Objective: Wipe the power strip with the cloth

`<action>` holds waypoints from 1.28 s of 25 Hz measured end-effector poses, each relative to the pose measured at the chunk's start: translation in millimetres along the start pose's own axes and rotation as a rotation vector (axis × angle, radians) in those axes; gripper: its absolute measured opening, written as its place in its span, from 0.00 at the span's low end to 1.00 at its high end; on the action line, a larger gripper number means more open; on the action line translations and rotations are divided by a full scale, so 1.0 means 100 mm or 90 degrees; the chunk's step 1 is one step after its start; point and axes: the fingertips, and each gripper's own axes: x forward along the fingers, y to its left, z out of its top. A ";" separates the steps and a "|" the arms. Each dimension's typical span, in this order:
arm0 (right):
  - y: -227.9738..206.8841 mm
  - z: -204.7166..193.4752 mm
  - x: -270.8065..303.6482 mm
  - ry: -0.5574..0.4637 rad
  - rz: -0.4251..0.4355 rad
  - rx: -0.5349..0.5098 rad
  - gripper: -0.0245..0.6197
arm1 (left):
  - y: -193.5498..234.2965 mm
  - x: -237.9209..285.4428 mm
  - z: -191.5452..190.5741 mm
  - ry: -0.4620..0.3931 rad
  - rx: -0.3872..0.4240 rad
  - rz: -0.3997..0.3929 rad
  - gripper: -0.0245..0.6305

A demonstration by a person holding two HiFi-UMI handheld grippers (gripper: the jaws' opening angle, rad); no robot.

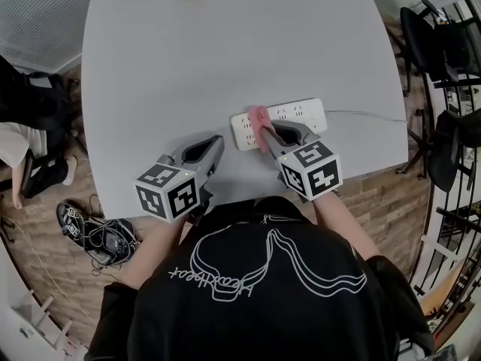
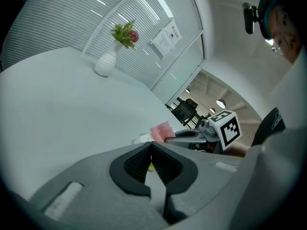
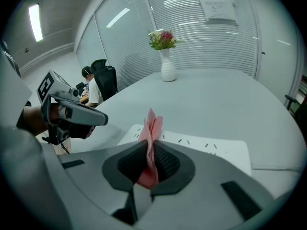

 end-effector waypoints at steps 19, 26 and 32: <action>-0.73 -0.21 -0.38 -0.010 -0.088 0.056 0.10 | -0.06 0.07 0.04 0.004 0.006 -0.009 0.06; -0.96 -0.28 -0.53 -0.022 -0.105 0.083 0.10 | -0.06 0.09 0.03 0.001 0.007 -0.001 0.06; -1.19 -0.34 -0.64 -0.025 -0.136 0.099 0.10 | -0.08 0.14 0.03 0.009 0.014 -0.003 0.06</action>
